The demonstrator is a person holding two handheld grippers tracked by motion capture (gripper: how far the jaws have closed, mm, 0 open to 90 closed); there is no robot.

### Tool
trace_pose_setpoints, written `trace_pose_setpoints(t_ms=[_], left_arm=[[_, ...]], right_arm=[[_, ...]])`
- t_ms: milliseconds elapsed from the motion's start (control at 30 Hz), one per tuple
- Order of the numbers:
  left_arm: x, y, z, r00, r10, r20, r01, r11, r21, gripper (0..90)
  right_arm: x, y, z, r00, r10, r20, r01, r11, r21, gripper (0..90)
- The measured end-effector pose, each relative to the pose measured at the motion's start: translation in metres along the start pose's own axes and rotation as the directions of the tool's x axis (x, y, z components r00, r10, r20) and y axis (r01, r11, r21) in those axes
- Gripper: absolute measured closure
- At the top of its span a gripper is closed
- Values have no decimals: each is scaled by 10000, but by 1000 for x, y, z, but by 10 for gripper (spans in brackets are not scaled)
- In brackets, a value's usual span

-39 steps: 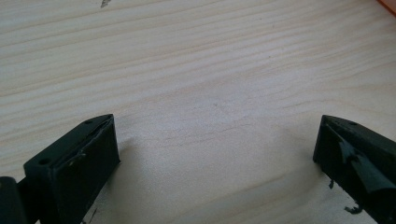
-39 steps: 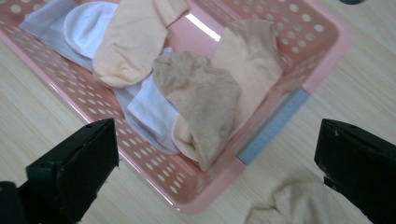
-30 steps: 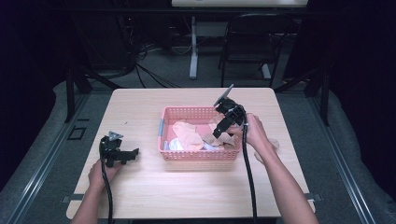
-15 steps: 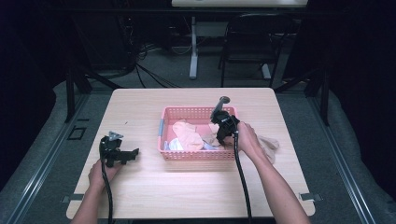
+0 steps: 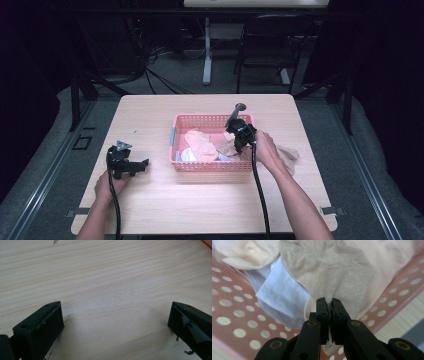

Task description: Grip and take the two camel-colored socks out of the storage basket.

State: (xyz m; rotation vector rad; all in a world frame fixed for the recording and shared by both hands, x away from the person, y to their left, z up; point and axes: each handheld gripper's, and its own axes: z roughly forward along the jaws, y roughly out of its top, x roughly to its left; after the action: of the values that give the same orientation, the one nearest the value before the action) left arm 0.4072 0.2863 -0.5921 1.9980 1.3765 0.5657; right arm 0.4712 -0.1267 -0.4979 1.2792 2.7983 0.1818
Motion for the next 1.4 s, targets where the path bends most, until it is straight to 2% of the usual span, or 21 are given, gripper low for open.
trace_pose_setpoints(t_ms=[33, 167, 300, 600, 1000, 1200, 1233, 1400], left_arm=[[0, 0, 0, 10000, -1, -1, 1, 10000, 3, 0], [0, 0, 0, 10000, -6, 2, 6, 10000, -3, 0], [0, 0, 0, 10000, -3, 1, 3, 10000, -2, 0], [0, 0, 0, 10000, -5, 10, 5, 10000, -4, 0], [0, 0, 0, 10000, -5, 11, 5, 10000, -4, 0], [0, 0, 0, 10000, 1, 10, -1, 10000, -1, 0], [0, 0, 0, 10000, -1, 9, 1, 10000, -2, 0], [0, 0, 0, 10000, -2, 11, 2, 10000, -3, 0]], right_arm=[[1, -1, -1, 9999, 148, -42, -149, 9996, -260, 863], [1, -2, -11, 9999, -103, -35, 102, 9998, -181, 863], [0, -2, -18, 9998, -51, -181, 43, 9992, -394, 862], [-1, -2, -32, 9997, -90, -205, 77, 9979, -636, 861], [2, 0, -61, 9992, -203, -332, 162, 9926, -1208, 861], [2, 2, -73, 9991, -311, -281, 274, 9922, -1219, 861], [3, 1, -77, 9991, -227, -349, 176, 9899, -1408, 861], [4, 1, -85, 9990, -308, -310, 260, 9890, -1455, 860]])
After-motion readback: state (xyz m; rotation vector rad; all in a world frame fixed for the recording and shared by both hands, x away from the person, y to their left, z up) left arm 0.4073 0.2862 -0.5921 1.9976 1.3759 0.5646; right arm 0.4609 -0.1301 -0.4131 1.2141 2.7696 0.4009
